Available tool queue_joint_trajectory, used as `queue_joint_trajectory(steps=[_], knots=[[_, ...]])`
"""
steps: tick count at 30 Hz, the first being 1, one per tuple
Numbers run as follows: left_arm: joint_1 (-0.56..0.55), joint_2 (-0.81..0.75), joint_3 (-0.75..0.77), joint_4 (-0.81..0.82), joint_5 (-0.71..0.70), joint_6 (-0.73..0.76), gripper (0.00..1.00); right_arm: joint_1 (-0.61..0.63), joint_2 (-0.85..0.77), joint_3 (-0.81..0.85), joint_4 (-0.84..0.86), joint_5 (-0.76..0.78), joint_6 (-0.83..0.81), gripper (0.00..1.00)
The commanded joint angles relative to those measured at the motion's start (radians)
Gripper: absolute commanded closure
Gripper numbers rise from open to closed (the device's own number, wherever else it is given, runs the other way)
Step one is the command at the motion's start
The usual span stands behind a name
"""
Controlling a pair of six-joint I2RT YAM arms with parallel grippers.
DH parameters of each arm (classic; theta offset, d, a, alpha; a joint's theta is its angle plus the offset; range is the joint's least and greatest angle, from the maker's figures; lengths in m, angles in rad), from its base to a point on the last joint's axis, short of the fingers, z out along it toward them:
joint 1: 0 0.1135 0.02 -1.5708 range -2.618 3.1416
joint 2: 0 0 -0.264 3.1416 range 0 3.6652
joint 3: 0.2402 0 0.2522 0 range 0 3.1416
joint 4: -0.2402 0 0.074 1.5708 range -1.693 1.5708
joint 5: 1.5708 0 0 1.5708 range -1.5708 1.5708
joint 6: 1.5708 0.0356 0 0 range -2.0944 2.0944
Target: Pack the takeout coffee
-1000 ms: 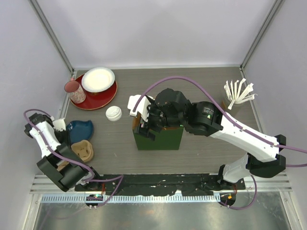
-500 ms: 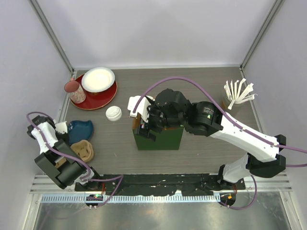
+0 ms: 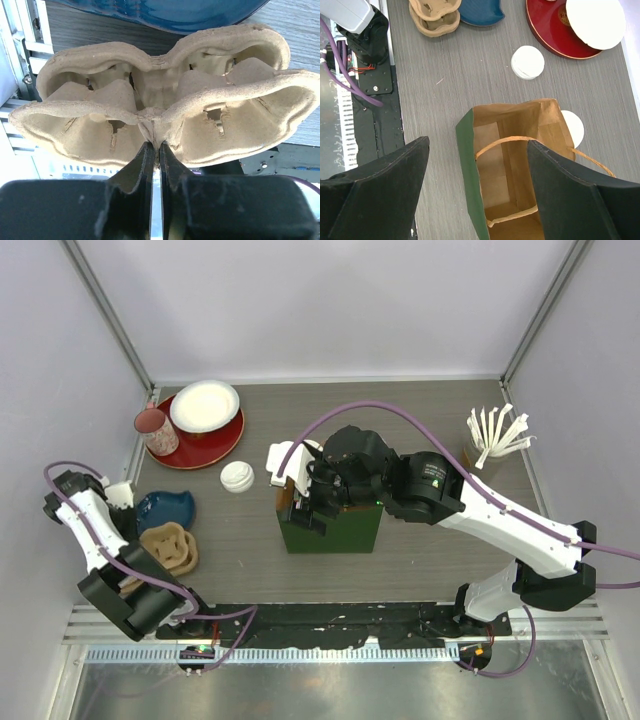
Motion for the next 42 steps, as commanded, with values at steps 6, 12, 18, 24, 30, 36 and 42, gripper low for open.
queue_joint_trajectory(steps=[6, 12, 18, 24, 30, 36, 42], knots=[[0.005, -0.009, 0.052, -0.049, 0.031, 0.029, 1.0, 0.006, -0.02, 0.034, -0.004, -0.006, -0.006, 0.16], [0.003, -0.062, 0.228, -0.135, 0.101, 0.028, 1.0, 0.006, -0.021, 0.048, 0.023, 0.013, 0.017, 0.16], [-0.079, -0.051, 0.445, -0.215, 0.149, -0.032, 1.0, 0.005, 0.009, 0.18, 0.043, 0.023, 0.103, 0.16], [-0.366, -0.013, 0.713, -0.236, 0.1, -0.213, 1.0, 0.006, 0.029, 0.27, 0.147, 0.304, 0.206, 0.17], [-0.647, 0.055, 0.986, -0.226, 0.086, -0.375, 1.0, -0.032, 0.136, 0.408, 0.151, 0.453, 0.331, 0.21], [-0.767, 0.026, 0.95, -0.131, 0.075, -0.48, 1.0, -0.051, 0.314, 0.571, 0.19, 0.454, 0.427, 0.26], [-0.799, 0.004, 0.946, -0.086, 0.097, -0.501, 1.0, -0.049, 0.394, 0.584, 0.295, 0.484, 0.369, 0.28]])
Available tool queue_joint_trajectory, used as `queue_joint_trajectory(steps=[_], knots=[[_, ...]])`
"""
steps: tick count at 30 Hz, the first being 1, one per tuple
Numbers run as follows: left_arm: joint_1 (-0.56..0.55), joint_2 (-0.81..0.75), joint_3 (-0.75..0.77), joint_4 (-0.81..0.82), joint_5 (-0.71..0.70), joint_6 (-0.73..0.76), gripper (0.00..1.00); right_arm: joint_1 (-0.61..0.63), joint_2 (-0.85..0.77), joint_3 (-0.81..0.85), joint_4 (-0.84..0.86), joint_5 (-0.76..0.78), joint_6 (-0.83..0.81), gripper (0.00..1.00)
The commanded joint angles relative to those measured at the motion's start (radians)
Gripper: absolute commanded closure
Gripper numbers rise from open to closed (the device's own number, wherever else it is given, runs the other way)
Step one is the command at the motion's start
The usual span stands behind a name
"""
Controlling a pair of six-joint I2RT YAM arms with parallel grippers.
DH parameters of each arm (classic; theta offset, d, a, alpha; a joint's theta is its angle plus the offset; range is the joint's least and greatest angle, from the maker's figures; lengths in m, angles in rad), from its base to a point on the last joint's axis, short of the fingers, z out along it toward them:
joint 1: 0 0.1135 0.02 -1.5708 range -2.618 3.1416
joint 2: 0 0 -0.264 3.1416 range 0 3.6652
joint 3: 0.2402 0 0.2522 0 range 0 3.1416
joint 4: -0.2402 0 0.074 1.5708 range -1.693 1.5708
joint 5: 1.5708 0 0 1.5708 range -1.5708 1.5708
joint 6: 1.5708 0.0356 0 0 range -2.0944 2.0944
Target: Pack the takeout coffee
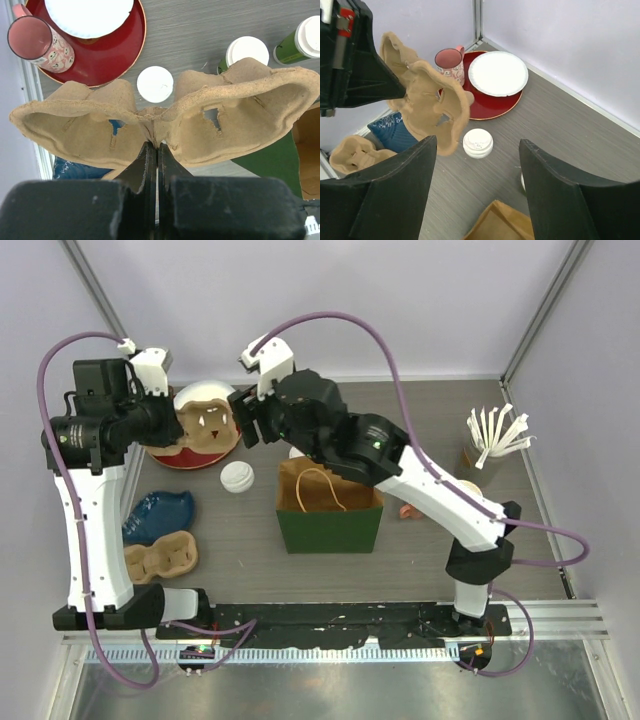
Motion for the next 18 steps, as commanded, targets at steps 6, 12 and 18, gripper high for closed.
queue_joint_trajectory(steps=[6, 12, 18], knots=[[-0.035, -0.095, -0.129, 0.202, 0.083, -0.213, 1.0, 0.139, -0.036, -0.207, 0.427, 0.021, -0.166, 0.35], [-0.035, -0.137, -0.174, 0.275, 0.132, -0.368, 1.0, 0.19, 0.014, -0.286, 0.577, 0.142, -0.283, 0.35], [-0.035, -0.172, -0.196, 0.278, 0.175, -0.419, 1.0, 0.187, 0.083, -0.304, 0.692, 0.251, -0.43, 0.34]])
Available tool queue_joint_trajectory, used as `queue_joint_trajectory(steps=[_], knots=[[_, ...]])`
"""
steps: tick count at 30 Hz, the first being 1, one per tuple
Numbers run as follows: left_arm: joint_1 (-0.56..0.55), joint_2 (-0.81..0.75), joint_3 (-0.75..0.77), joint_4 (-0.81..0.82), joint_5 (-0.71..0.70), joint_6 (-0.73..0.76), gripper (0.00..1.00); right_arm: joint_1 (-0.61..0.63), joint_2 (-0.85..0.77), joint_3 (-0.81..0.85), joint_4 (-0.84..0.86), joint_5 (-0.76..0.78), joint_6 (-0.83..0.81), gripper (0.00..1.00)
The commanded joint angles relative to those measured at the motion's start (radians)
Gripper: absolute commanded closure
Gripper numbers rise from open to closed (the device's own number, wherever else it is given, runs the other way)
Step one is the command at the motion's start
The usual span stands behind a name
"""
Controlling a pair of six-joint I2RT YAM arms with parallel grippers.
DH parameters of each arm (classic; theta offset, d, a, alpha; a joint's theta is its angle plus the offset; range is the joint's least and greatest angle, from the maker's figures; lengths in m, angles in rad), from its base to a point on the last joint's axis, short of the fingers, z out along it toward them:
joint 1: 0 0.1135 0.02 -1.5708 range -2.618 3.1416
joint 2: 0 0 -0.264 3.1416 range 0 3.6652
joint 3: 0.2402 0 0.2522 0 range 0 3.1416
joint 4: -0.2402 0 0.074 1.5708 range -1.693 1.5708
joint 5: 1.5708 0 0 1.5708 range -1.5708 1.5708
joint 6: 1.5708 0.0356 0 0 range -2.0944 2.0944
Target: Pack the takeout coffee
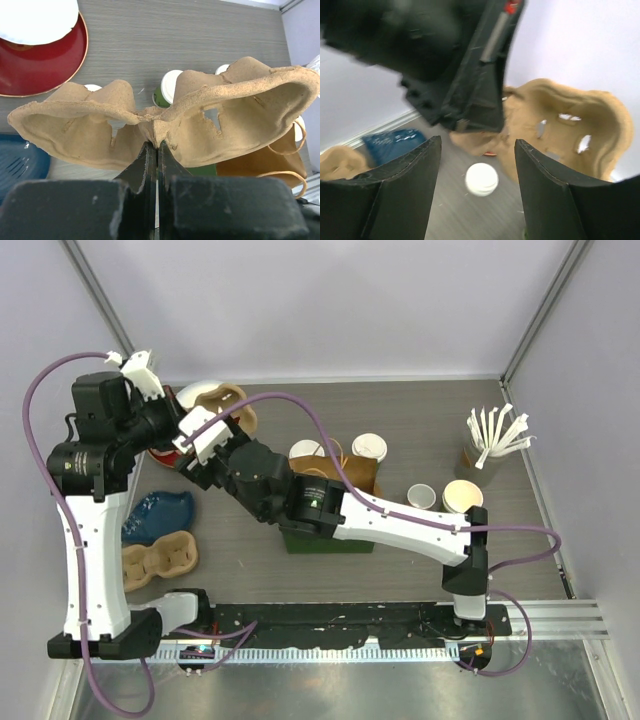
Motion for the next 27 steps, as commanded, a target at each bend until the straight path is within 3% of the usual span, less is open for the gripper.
queue_joint_trajectory(steps=[1, 12, 14, 22, 27], knots=[[-0.003, -0.045, -0.015, 0.068, 0.061, -0.078, 1.0, -0.021, 0.037, 0.004, 0.195, 0.137, -0.143, 0.34], [-0.003, -0.054, -0.003, 0.071, 0.093, -0.1, 1.0, -0.045, 0.102, 0.004, 0.226, 0.168, -0.24, 0.34], [-0.003, -0.057, -0.004, 0.071, 0.103, -0.1, 1.0, -0.056, 0.106, 0.001, 0.245, 0.201, -0.257, 0.42], [-0.003, -0.059, 0.011, 0.068, 0.129, -0.111, 1.0, -0.083, 0.123, -0.003, 0.268, 0.25, -0.321, 0.55], [-0.003, -0.059, 0.014, 0.071, 0.15, -0.114, 1.0, -0.093, 0.126, -0.011, 0.262, 0.252, -0.311, 0.74]])
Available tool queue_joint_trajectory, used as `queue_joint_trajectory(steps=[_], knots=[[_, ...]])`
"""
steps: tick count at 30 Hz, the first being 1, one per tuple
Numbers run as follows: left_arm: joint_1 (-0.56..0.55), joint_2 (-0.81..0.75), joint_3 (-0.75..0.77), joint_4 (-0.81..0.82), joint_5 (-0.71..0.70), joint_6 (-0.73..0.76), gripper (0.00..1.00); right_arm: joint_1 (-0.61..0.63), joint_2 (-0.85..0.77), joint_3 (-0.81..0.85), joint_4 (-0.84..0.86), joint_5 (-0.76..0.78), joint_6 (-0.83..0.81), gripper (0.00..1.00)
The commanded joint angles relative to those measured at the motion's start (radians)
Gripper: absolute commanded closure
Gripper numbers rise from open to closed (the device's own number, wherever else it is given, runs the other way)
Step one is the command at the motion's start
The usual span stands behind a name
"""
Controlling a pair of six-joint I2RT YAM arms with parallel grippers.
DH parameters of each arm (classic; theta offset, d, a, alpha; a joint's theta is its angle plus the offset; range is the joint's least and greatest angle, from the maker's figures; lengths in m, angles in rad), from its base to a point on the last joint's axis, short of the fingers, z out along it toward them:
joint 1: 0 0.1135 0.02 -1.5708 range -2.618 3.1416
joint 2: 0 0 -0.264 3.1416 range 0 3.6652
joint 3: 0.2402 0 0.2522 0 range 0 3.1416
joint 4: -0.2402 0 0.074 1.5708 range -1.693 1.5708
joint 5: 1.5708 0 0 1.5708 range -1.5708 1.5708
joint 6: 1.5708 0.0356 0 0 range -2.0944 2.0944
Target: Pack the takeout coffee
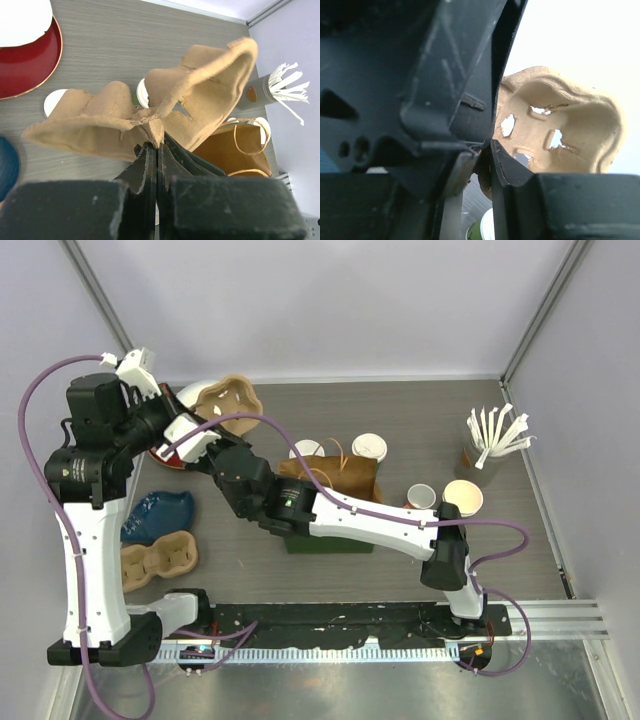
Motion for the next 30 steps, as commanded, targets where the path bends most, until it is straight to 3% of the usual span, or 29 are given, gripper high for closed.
queue_joint_trajectory(steps=[1, 8, 9, 15, 20, 26, 30], knots=[[-0.003, -0.018, 0.029, 0.018, 0.074, 0.0, 1.0, -0.038, 0.001, 0.002, 0.059, 0.066, 0.005, 0.76], [-0.003, -0.017, 0.034, 0.029, 0.082, 0.008, 1.0, -0.039, -0.005, 0.004, 0.051, 0.075, 0.018, 0.99], [-0.003, -0.015, 0.037, 0.029, 0.082, 0.014, 1.0, -0.039, -0.007, 0.004, 0.049, 0.077, 0.021, 0.99], [-0.003, -0.009, 0.075, 0.036, 0.074, 0.061, 0.62, -0.055, -0.036, 0.013, -0.015, 0.075, 0.119, 0.99], [-0.003, -0.006, 0.103, 0.038, 0.066, 0.095, 0.41, -0.082, -0.076, 0.001, -0.064, 0.043, 0.214, 0.99], [-0.003, 0.005, 0.199, 0.012, 0.048, 0.17, 0.37, -0.113, -0.139, 0.021, -0.161, 0.009, 0.378, 0.99], [-0.003, 0.02, 0.296, -0.016, 0.019, 0.231, 0.27, -0.113, -0.203, 0.063, -0.298, 0.014, 0.504, 0.99]])
